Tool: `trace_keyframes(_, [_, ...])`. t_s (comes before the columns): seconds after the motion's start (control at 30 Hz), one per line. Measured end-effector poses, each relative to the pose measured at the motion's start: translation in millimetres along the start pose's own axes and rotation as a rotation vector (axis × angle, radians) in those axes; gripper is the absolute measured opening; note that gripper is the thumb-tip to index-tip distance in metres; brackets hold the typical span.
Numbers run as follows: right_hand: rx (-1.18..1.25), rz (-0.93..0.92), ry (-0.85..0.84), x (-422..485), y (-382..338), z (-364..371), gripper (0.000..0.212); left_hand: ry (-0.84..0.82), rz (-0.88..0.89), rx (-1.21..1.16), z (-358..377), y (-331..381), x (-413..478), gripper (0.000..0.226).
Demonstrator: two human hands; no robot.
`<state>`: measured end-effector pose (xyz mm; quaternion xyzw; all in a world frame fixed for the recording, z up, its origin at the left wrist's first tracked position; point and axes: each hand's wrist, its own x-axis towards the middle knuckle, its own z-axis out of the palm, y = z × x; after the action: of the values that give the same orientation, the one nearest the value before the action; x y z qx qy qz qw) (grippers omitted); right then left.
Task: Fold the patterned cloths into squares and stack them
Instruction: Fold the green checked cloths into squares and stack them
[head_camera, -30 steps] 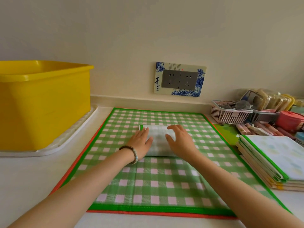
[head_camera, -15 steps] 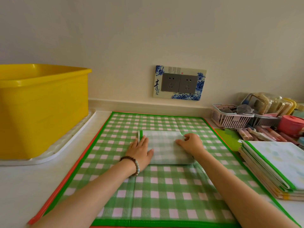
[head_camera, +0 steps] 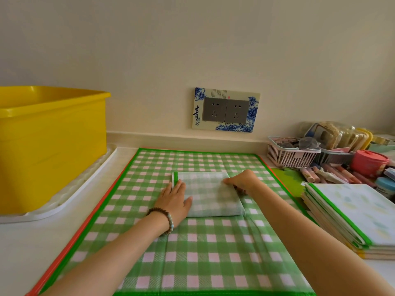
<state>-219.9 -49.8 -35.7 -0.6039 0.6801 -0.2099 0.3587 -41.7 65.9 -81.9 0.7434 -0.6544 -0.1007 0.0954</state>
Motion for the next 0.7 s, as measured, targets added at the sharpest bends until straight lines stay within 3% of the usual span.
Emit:
trace_keyframes(0.23, [0.174, -0.023, -0.070, 8, 7, 2, 0.033, 0.037, 0.010, -0.114, 0, -1, -2, 0.059])
trace_keyframes(0.4, [0.098, -0.102, -0.040, 11, 6, 11, 0.027, 0.033, -0.003, -0.096, 0, 0, -5, 0.059])
trace_keyframes(0.53, [0.032, -0.069, 0.002, 12, 4, 14, 0.063, 0.032, -0.006, -0.098, 0, 3, -10, 0.059])
trace_keyframes(0.63, [-0.062, -0.088, 0.007, 17, 2, 16, 0.040, 0.043, -0.010, -0.124, -2, 4, -11, 0.059])
trace_keyframes(0.7, [-0.091, -0.071, 0.026, 20, 2, 17, 0.038, 0.066, -0.013, -0.189, -3, 4, -11, 0.059])
